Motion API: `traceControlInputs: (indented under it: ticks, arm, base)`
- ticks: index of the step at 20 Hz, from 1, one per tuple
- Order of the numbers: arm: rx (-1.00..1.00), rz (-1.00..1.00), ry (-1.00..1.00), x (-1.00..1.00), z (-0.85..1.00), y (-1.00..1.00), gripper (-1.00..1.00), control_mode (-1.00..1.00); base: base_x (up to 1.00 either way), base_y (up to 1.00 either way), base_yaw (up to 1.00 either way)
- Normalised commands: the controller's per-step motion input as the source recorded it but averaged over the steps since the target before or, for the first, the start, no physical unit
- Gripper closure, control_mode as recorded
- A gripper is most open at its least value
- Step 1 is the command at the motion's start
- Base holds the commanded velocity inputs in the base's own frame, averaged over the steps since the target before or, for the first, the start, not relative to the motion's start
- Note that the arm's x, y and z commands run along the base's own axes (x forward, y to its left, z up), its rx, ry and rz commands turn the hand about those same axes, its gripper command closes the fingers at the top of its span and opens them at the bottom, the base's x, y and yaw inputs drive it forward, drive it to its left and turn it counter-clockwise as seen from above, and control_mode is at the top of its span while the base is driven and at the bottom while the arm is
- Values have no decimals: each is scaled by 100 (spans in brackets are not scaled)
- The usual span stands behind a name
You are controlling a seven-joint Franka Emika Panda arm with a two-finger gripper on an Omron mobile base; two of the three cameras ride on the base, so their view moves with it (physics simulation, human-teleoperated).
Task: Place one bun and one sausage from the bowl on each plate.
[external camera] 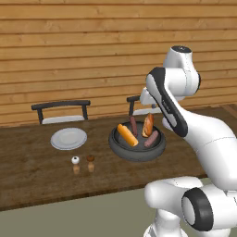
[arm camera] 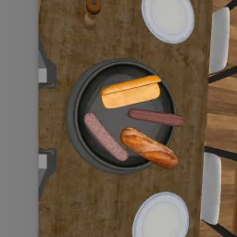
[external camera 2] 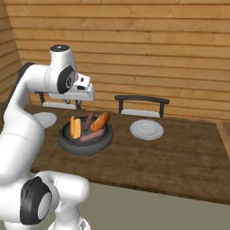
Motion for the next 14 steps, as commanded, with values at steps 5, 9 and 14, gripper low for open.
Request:
traceControlInputs:
  ticks: [5,9,14]
  arm:
    - [0,-2,0,0,-8,-3,-100,-100]
    - [0,-1,0,7,-30,-3,-100,-100]
    - [0,-1,0,33,-31,-14,-100,-100]
  base:
    - [0,0,0]
    - [0,0,0]
    - [0,0,0]
